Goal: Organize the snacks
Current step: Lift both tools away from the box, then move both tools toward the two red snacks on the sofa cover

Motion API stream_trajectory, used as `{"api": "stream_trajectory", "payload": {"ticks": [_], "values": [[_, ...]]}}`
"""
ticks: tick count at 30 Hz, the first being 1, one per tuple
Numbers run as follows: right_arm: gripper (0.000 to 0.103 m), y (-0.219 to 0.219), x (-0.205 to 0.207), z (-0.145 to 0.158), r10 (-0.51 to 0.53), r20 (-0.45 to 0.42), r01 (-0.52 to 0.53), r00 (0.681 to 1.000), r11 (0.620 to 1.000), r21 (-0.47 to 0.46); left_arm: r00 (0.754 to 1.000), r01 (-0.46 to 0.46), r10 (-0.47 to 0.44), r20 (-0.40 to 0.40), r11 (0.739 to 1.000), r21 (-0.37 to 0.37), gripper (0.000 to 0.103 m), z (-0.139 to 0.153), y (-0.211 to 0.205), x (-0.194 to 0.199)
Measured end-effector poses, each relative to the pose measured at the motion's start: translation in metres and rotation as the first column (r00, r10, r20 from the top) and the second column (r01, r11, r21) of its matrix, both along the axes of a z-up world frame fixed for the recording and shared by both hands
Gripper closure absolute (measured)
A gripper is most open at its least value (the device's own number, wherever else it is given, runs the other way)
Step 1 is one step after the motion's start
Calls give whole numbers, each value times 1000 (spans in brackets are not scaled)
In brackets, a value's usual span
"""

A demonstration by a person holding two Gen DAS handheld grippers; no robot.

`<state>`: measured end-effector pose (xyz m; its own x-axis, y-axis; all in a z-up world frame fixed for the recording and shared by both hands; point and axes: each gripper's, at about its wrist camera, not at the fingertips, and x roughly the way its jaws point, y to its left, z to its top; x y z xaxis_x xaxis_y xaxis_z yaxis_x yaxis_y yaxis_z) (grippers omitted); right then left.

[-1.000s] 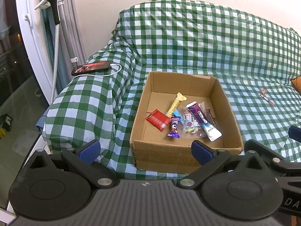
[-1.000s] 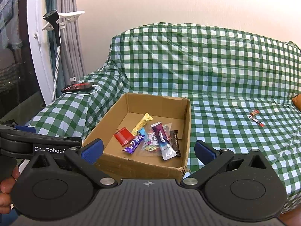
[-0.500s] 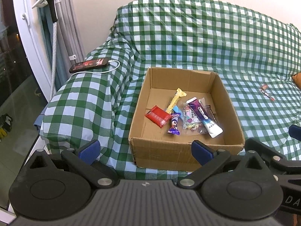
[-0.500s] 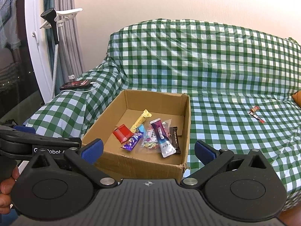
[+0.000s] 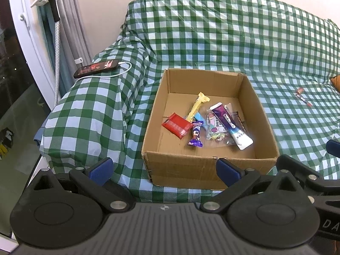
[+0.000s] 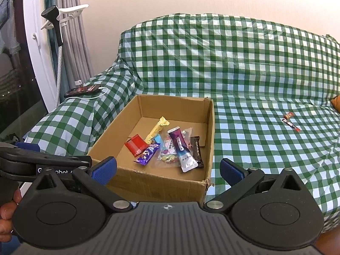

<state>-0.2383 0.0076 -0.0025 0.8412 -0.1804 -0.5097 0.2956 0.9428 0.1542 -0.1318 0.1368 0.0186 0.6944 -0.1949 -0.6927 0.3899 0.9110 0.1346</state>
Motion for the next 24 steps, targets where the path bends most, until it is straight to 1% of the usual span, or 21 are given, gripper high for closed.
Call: {"api": "stream_trajectory", "payload": {"ticks": [5, 11, 17, 24], "values": [[0, -6, 3, -3, -3, -6, 3, 1000, 1000, 11, 1000, 11, -11, -1, 1000, 16, 0, -2, -6, 3], [0, -16, 4, -6, -22, -3, 22, 1000, 1000, 19, 999, 45, -45, 2, 998, 40, 0, -2, -22, 6], [0, -38, 2, -7, -78, 3, 77, 997, 996, 41, 996, 88, -88, -3, 995, 55, 0, 2, -49, 12], [0, -79, -5, -12, -173, 1, 173, 985, 983, 61, 987, 158, -158, -8, 986, 54, 0, 8, -96, 16]]}}
